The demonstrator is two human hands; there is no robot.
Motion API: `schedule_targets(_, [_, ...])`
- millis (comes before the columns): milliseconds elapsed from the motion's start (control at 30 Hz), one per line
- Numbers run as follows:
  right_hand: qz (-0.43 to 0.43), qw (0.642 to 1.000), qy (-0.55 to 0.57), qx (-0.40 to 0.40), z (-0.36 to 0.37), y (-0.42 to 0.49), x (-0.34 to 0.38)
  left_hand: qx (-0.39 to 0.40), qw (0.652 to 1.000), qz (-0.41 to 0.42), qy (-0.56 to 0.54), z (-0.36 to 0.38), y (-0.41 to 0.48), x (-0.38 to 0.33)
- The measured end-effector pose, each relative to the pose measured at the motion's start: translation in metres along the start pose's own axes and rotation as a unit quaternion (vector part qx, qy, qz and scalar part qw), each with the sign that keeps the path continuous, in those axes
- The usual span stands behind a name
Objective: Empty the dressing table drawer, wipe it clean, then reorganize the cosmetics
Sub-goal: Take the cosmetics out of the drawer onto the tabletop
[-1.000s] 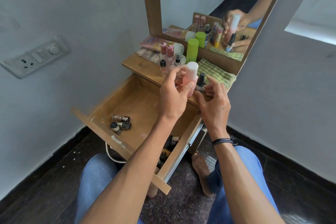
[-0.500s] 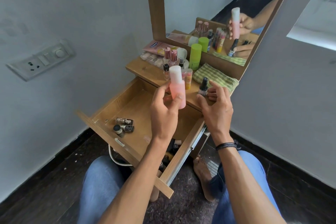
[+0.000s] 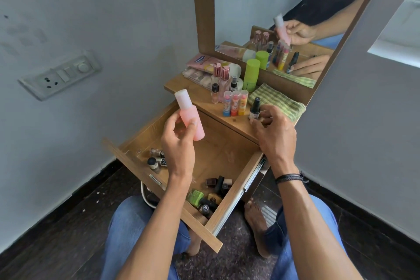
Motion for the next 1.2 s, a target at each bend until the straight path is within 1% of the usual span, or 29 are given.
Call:
schedule_targets(67, [0.008,1.0,0.011,-0.003,-0.001,-0.002,0.0,0.001,1.0,-0.006,0.003,-0.001,0.001,0.0])
schedule_targets(133, [0.005,0.999,0.025,-0.045,-0.007,-0.008,0.004,0.002,1.0,-0.013,0.01,-0.002,0.003,0.001])
schedule_targets(233, [-0.034,0.993,0.037,-0.111,-0.014,-0.022,0.018,0.005,1.0,-0.027,0.008,-0.006,0.012,0.001])
schedule_targets(333, [-0.058,0.991,0.034,-0.114,-0.007,-0.029,0.023,-0.008,0.998,-0.057,-0.026,-0.007,0.027,-0.005])
schedule_targets(433, [-0.053,0.992,0.024,-0.116,-0.004,-0.03,0.016,-0.008,0.993,-0.084,-0.084,0.003,0.053,-0.016])
schedule_targets(500, [-0.047,0.992,0.031,-0.117,-0.004,-0.031,0.012,-0.005,0.992,-0.095,-0.082,0.015,0.076,-0.022])
schedule_targets(600, [-0.049,0.992,0.028,-0.115,-0.004,-0.032,0.011,-0.025,0.993,-0.119,-0.013,0.033,0.112,-0.03])
schedule_targets(733, [-0.051,0.991,0.03,-0.118,-0.005,-0.03,0.011,-0.04,0.984,-0.156,0.077,0.052,0.139,-0.027])
schedule_targets(967, [-0.056,0.992,0.018,-0.113,-0.004,-0.031,0.013,-0.047,0.966,-0.105,0.231,0.06,0.15,-0.032])
schedule_targets(1067, [-0.056,0.992,0.017,-0.116,-0.004,-0.031,0.014,-0.037,0.963,-0.103,0.244,0.058,0.147,-0.034])
schedule_targets(1200, [-0.059,0.991,0.016,-0.119,-0.005,-0.03,0.015,-0.035,0.972,-0.095,0.212,0.048,0.138,-0.032])
Point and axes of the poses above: each hand's wrist, its own y-axis towards the middle knuckle, its own z-axis out of the palm, x = y × z, the point moved 8 cm from there along y, towards the middle knuckle, and after that the axes turned 12 degrees about -z, right-handed, at the moved point
